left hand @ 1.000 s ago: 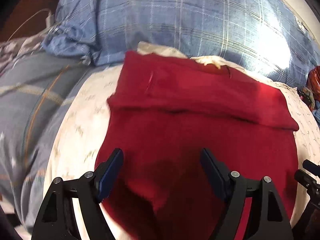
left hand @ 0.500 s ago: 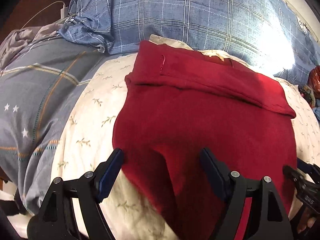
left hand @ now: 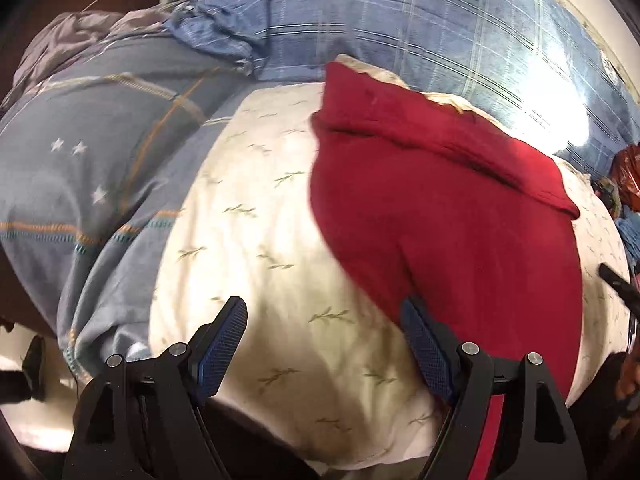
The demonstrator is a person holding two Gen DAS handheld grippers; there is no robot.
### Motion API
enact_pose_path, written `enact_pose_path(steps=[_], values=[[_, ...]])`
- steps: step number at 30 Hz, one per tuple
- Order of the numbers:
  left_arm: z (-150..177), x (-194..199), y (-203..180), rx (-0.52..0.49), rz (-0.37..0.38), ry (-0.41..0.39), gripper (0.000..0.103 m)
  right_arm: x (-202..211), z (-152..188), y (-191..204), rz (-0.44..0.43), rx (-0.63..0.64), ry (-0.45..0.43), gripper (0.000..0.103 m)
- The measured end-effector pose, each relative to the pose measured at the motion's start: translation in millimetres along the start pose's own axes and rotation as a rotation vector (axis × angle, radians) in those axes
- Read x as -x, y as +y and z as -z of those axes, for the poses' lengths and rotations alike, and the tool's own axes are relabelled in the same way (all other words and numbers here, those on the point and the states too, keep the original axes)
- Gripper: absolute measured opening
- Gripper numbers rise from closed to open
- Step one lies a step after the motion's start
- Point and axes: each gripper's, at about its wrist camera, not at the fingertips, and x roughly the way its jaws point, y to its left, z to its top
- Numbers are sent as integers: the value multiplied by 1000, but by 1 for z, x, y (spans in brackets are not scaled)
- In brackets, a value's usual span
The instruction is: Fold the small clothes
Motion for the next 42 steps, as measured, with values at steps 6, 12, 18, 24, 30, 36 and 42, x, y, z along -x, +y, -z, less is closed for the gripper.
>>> enact_pose_path(steps=[6, 12, 18, 24, 30, 36, 42], values=[[-8, 4, 9, 56, -30, -19, 79, 11, 13, 113, -358, 189, 35, 81], [-9, 16, 21, 115, -48, -50, 79, -58, 35, 215, -282, 378, 140, 79], [-6, 27, 31, 116, -37, -60, 79, -81, 16, 182, -348, 281, 200, 22], [-8, 21, 39, 136, 45, -44, 79, -108, -6, 50, -396, -269, 225, 33], [-9, 11, 26, 116, 75, -24, 79, -65, -9, 15, -280, -247, 115, 54], [-5, 3, -7, 77, 248, 15, 79, -28, -6, 45, -347, -53, 74, 55], [4, -6, -56, -16, 395, 69, 78, -25, -1, 47, -308, -32, 83, 55]])
